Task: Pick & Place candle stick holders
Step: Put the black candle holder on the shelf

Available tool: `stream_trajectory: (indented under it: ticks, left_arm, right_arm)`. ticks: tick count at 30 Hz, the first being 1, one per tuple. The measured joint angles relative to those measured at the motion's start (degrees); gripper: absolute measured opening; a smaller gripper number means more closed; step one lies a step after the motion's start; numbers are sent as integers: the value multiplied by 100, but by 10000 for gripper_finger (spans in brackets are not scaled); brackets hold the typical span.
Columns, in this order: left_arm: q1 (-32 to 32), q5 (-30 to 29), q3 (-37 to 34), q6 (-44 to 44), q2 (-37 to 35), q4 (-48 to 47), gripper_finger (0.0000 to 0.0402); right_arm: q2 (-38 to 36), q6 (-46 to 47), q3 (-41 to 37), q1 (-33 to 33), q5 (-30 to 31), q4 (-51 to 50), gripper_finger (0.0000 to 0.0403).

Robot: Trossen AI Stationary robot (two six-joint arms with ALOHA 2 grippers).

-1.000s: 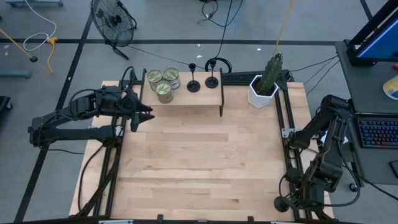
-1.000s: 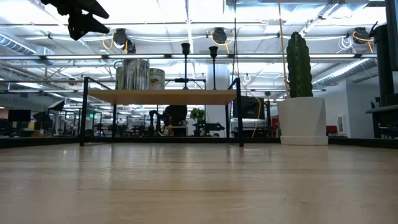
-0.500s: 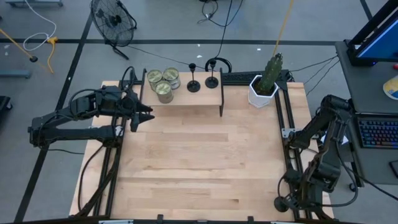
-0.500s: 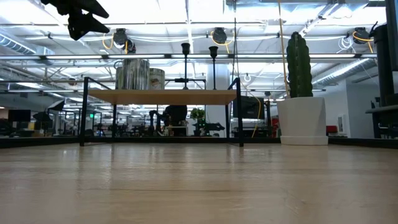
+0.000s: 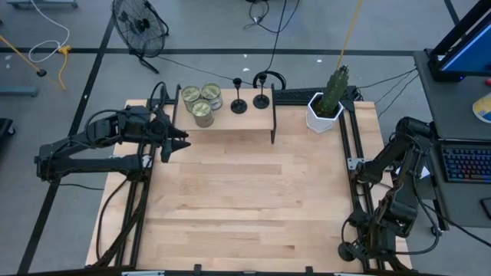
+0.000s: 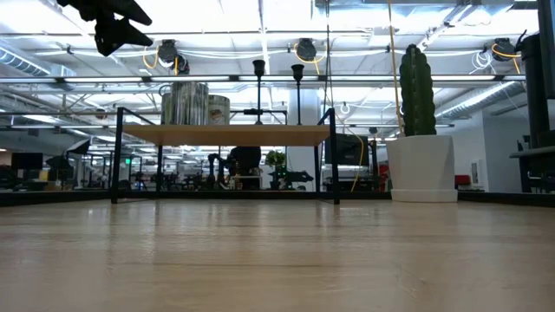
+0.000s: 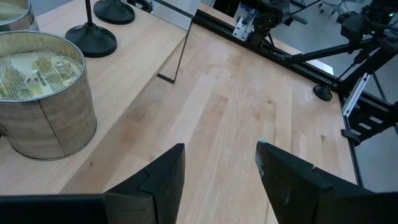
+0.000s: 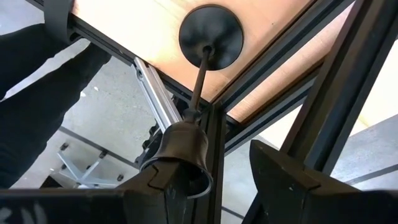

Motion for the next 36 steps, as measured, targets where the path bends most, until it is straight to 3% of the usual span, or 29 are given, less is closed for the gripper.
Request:
stream_trajectory:
  ticks: [7,17,22,36]
  left_arm:
    - [-2,0,0,0,0,0,205]
    - [-2,0,0,15,0,2,205]
    - [-2,-2,0,17,0,2,205]
    - [0,-57,0,5,0,2,205]
  right_arm:
    - [0,21,0,0,4,3,133]
    - [-2,-14,0,-4,76,71,14]
    - [-4,1,0,-4,44,30,26]
    - [-15,-437,0,-150,448,-12,10]
